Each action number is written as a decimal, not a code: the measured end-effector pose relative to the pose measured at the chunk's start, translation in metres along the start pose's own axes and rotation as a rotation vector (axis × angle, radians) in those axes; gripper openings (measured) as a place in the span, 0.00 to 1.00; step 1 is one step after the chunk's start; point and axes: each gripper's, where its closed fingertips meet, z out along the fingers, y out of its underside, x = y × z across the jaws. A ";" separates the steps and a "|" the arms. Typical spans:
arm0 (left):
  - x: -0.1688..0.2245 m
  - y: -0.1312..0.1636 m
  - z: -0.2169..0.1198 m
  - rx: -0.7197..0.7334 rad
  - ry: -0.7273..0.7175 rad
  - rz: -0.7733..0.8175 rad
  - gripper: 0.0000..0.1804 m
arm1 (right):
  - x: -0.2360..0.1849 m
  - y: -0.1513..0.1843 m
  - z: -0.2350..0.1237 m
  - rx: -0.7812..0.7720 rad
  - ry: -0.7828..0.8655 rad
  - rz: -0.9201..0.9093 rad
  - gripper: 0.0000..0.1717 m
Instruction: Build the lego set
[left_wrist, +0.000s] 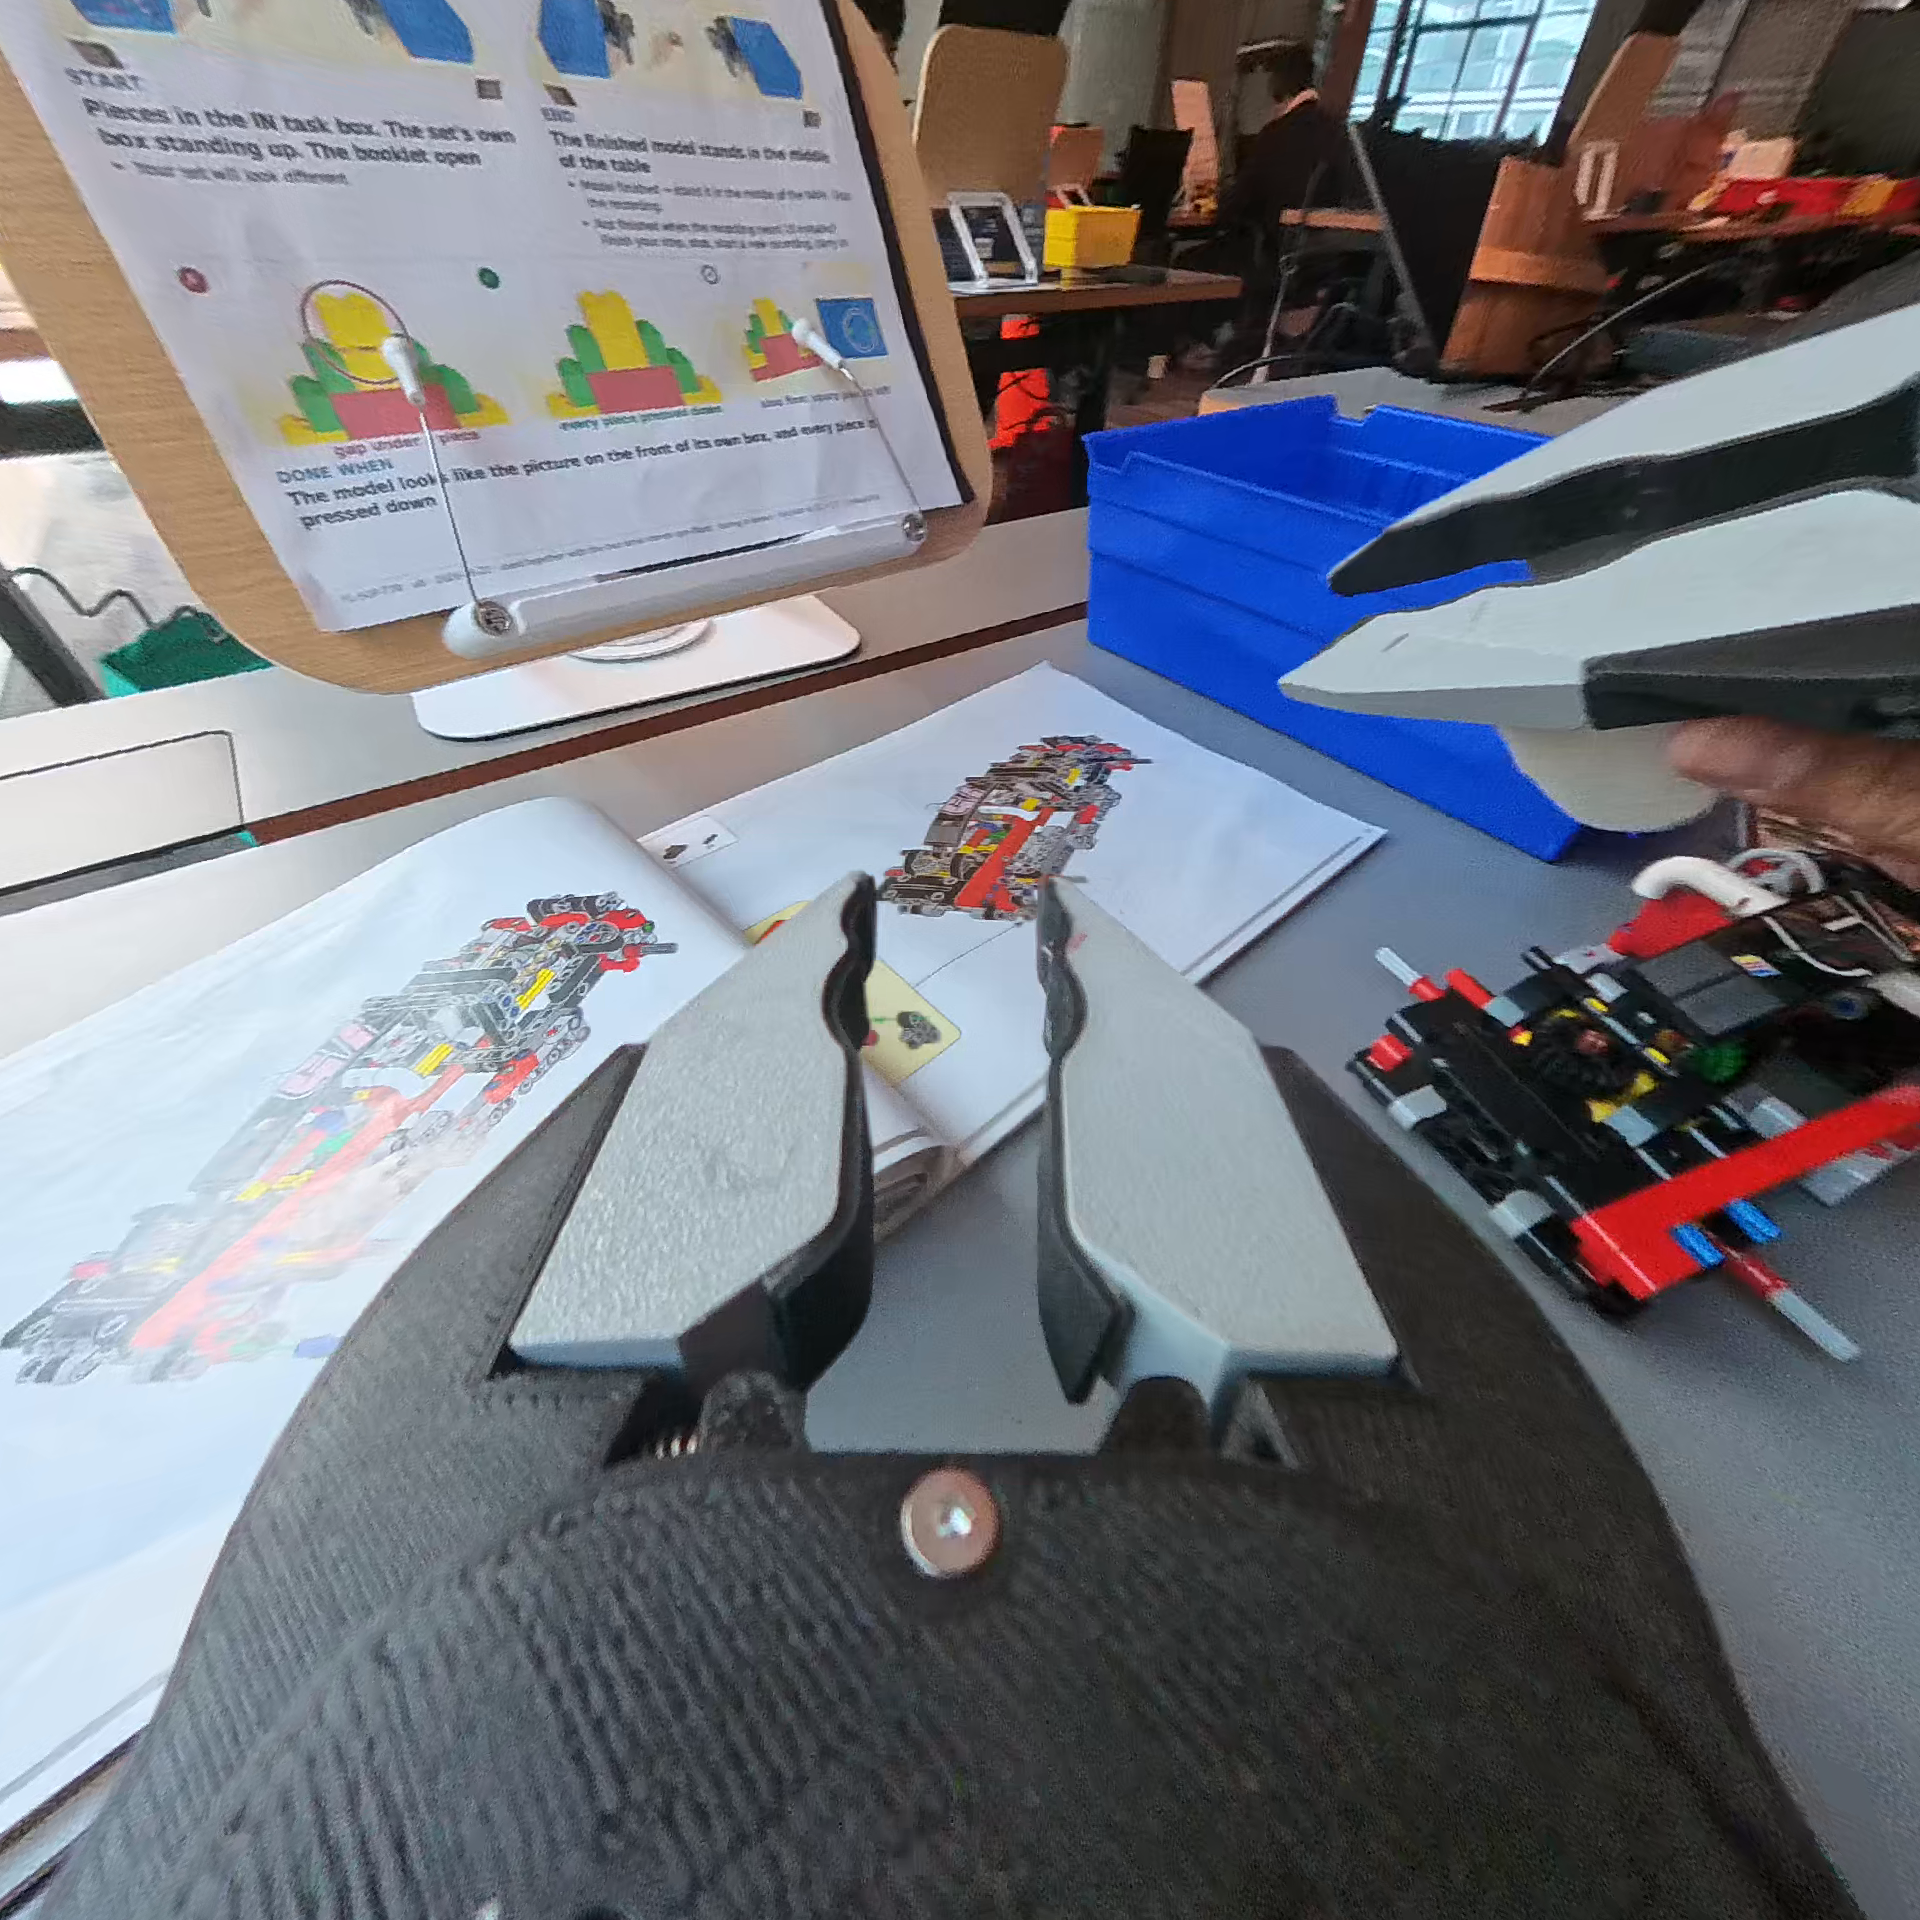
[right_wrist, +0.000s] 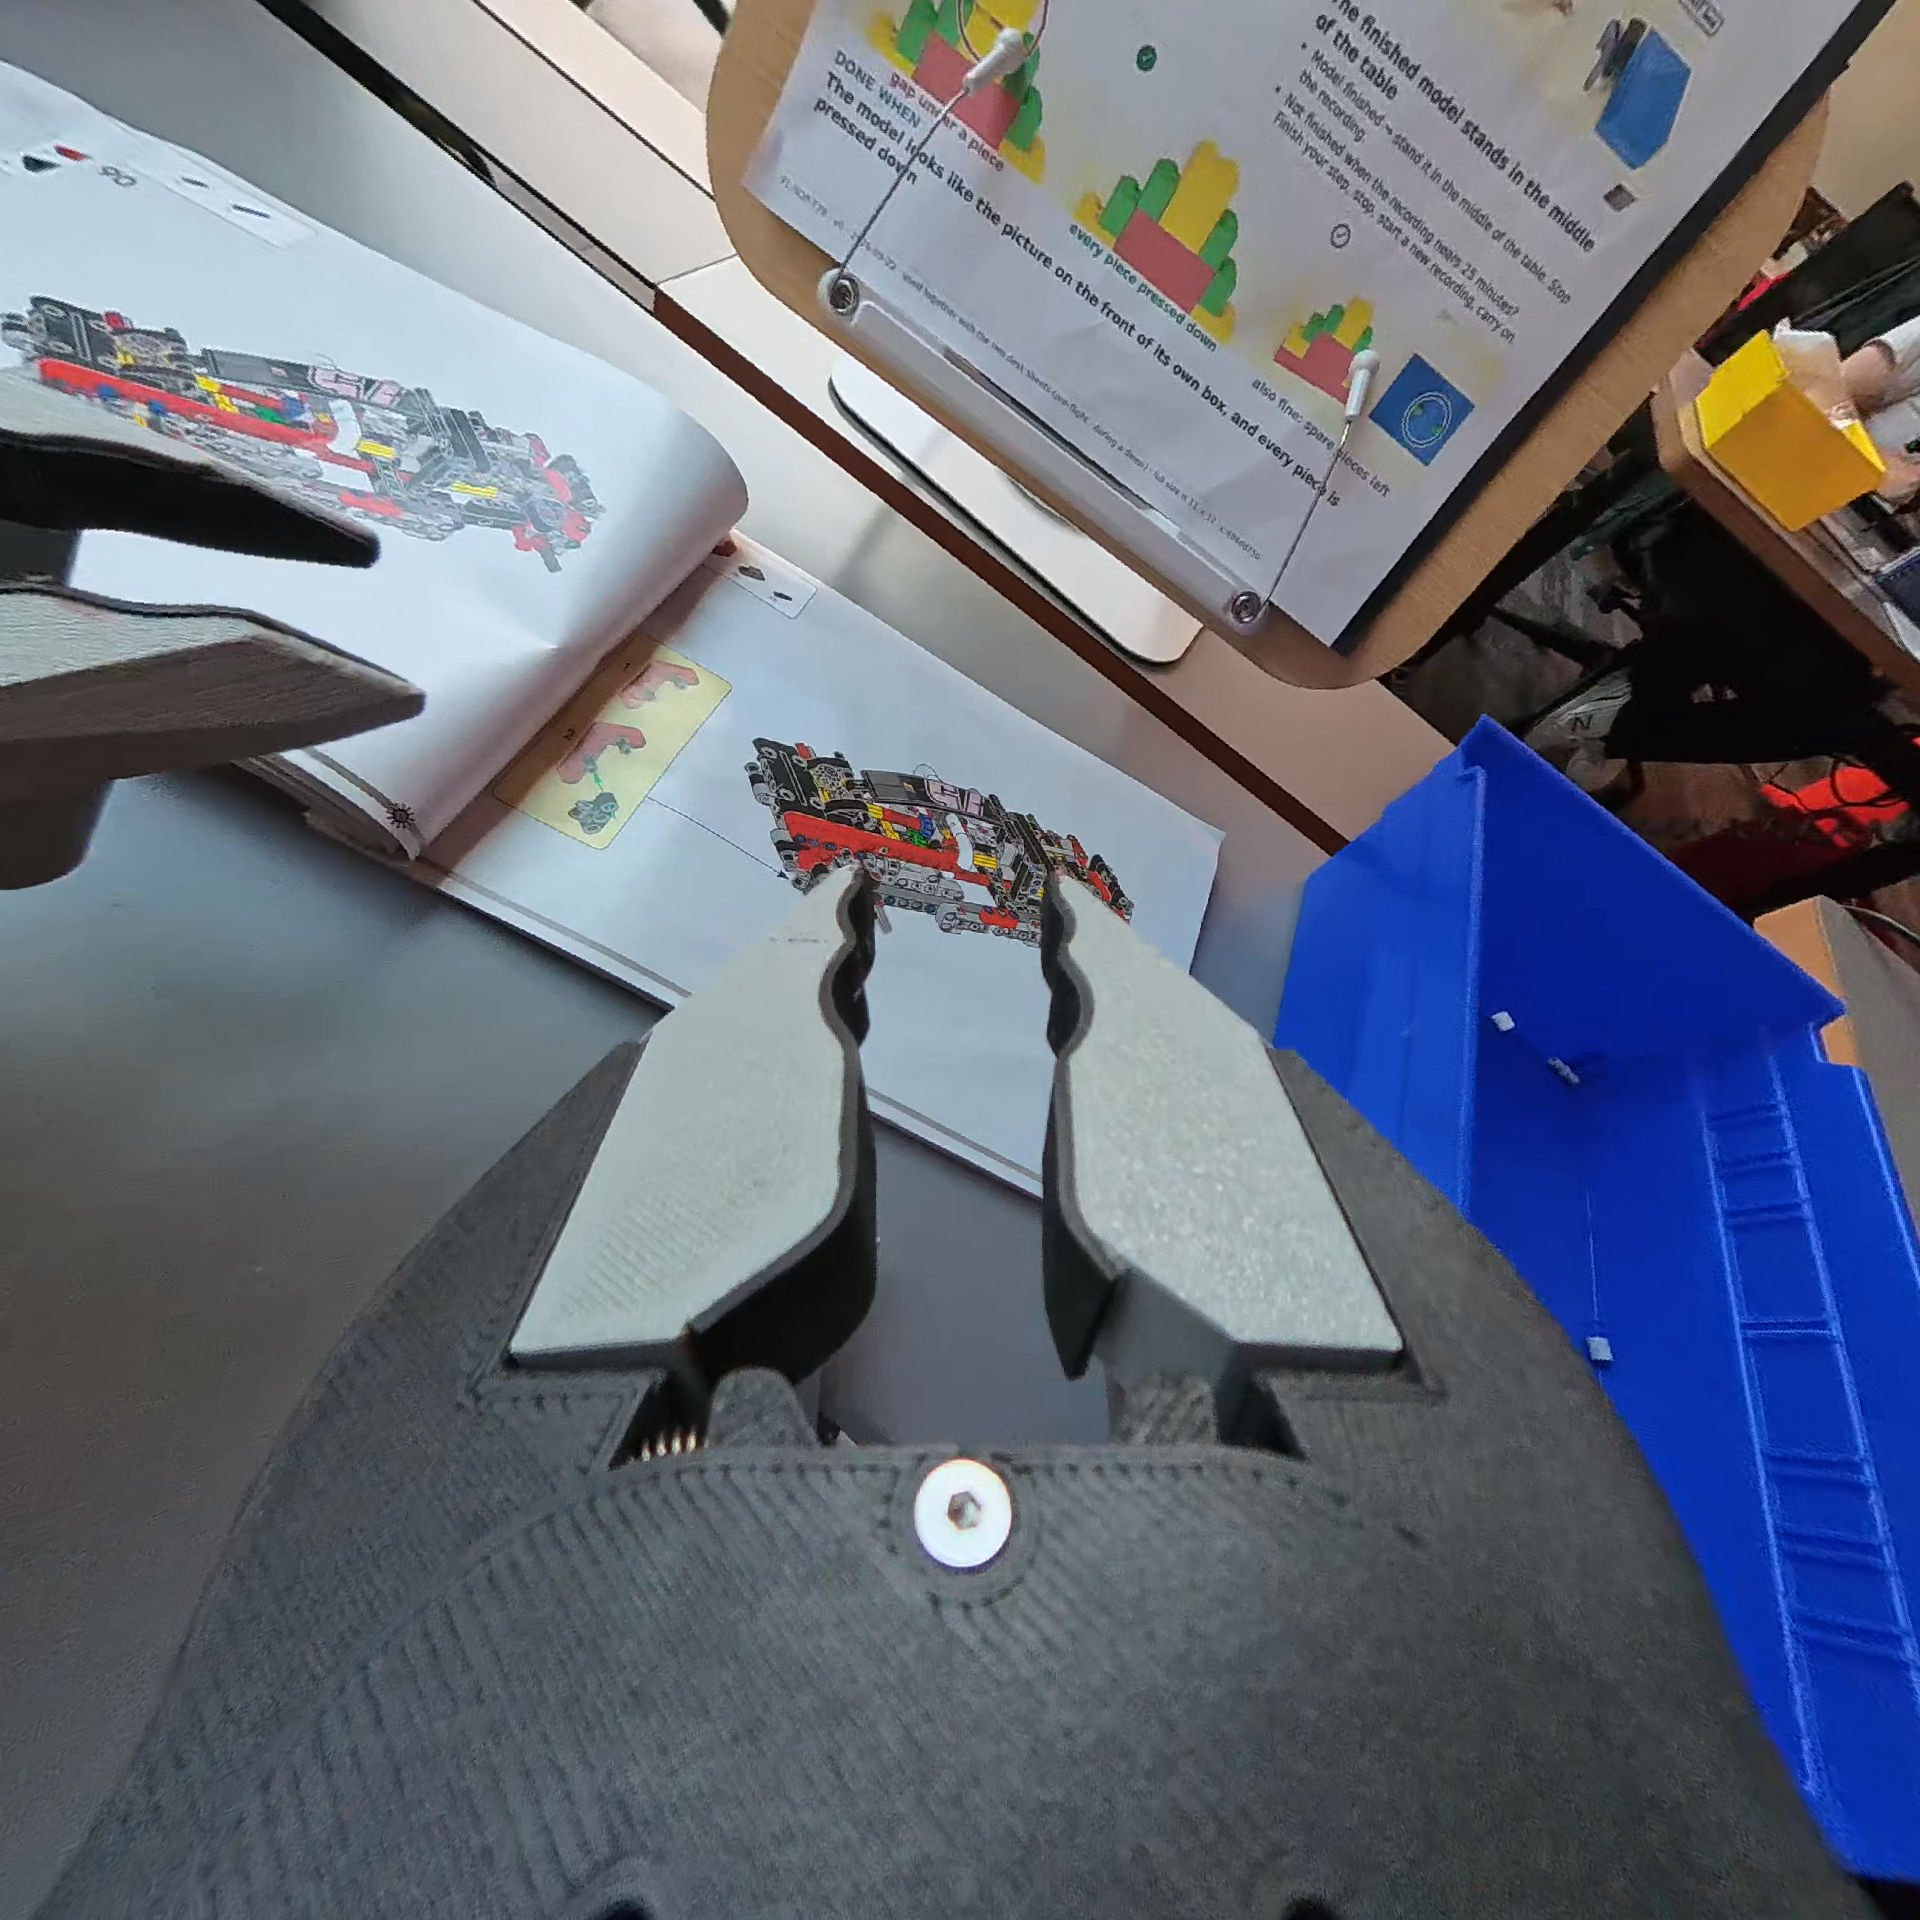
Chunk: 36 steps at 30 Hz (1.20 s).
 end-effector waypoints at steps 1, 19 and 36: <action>0.000 0.001 0.001 -0.004 -0.005 0.003 0.15 | -0.003 -0.001 -0.001 0.005 -0.006 -0.006 0.17; -0.034 0.005 0.000 -0.010 -0.204 0.090 0.08 | -0.037 -0.025 -0.012 0.146 -0.103 -0.022 0.20; -0.032 0.008 0.001 -0.017 -0.194 0.088 0.09 | -0.049 -0.023 -0.006 0.136 -0.122 -0.052 0.20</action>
